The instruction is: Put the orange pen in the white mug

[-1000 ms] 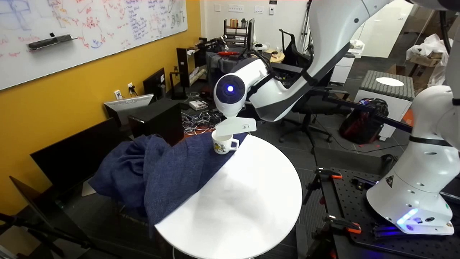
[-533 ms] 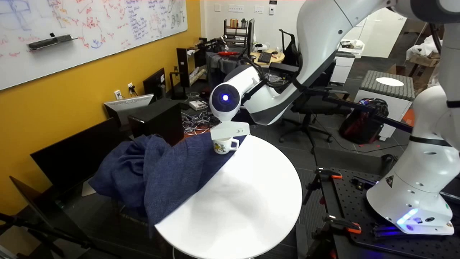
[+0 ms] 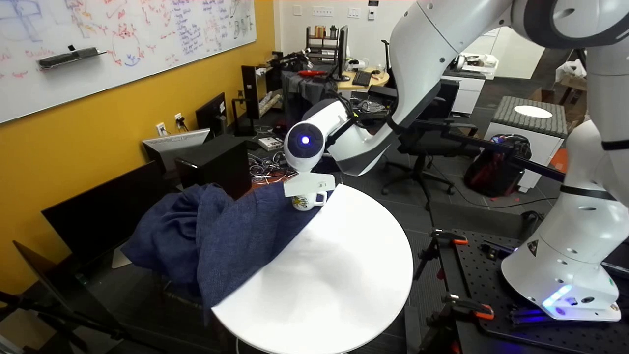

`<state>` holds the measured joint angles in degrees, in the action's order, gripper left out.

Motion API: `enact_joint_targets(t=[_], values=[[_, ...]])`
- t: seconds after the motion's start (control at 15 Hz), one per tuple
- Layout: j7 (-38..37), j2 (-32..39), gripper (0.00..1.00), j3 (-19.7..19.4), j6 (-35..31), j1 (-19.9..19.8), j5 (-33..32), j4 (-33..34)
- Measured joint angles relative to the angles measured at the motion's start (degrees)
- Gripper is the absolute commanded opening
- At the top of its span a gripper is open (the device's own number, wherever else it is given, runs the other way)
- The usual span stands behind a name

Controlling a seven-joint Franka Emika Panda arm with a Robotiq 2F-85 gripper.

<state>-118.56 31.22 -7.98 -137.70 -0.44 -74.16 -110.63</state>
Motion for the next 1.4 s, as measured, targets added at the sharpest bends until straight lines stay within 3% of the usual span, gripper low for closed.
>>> enact_joint_targets(t=[0.6, 1.4], values=[[0.0, 4.73, 0.04, 1.59, -0.27, 0.11, 0.0, 3.24], [0.0, 5.44, 0.04, 1.74, -0.07, 0.97, 0.0, 2.84]])
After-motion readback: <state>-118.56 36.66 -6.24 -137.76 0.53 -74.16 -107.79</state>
